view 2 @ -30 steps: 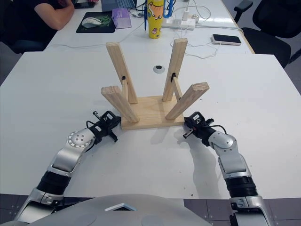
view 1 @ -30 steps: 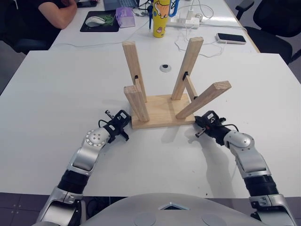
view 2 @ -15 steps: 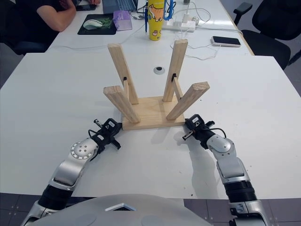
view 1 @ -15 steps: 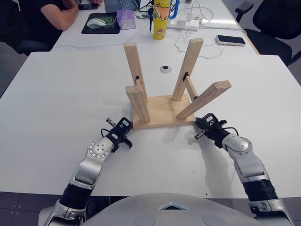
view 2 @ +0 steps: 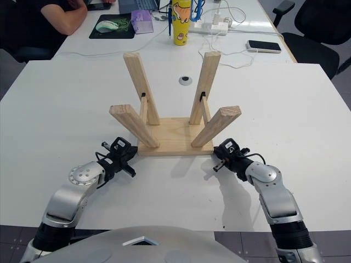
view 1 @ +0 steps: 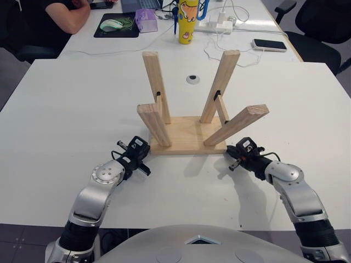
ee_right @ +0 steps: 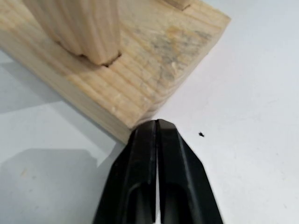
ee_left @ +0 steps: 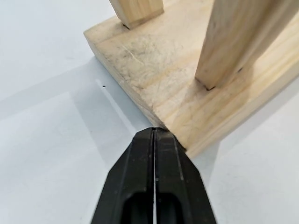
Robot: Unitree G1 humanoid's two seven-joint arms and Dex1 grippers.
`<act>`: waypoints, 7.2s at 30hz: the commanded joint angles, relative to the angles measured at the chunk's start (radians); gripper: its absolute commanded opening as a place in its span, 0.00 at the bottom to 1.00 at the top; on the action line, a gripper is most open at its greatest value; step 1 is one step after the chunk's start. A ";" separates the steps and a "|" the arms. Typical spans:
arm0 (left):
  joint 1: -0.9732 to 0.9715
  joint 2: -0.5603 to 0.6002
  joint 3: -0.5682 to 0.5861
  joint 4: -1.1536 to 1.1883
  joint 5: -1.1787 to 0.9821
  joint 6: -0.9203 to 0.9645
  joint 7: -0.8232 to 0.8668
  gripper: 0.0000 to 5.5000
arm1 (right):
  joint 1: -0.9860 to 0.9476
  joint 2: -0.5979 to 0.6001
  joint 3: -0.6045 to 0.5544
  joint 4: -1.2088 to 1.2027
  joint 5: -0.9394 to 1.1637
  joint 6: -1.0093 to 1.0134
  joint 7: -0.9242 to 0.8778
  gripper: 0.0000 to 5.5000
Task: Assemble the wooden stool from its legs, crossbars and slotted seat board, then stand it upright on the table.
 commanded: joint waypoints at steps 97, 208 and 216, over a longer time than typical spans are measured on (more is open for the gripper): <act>-0.187 -0.204 -0.054 -0.035 -0.171 -0.130 0.017 0.00 | -0.133 0.361 -0.002 -0.193 0.295 0.092 -0.327 0.00; -0.239 0.251 0.112 0.330 -0.359 -0.557 -0.977 0.26 | -0.361 -0.167 -0.041 0.404 0.321 -0.190 1.002 0.28; -0.208 0.412 0.270 -0.061 -0.743 -0.105 -0.849 0.25 | -0.328 -0.371 -0.159 -0.036 0.669 0.320 0.956 0.28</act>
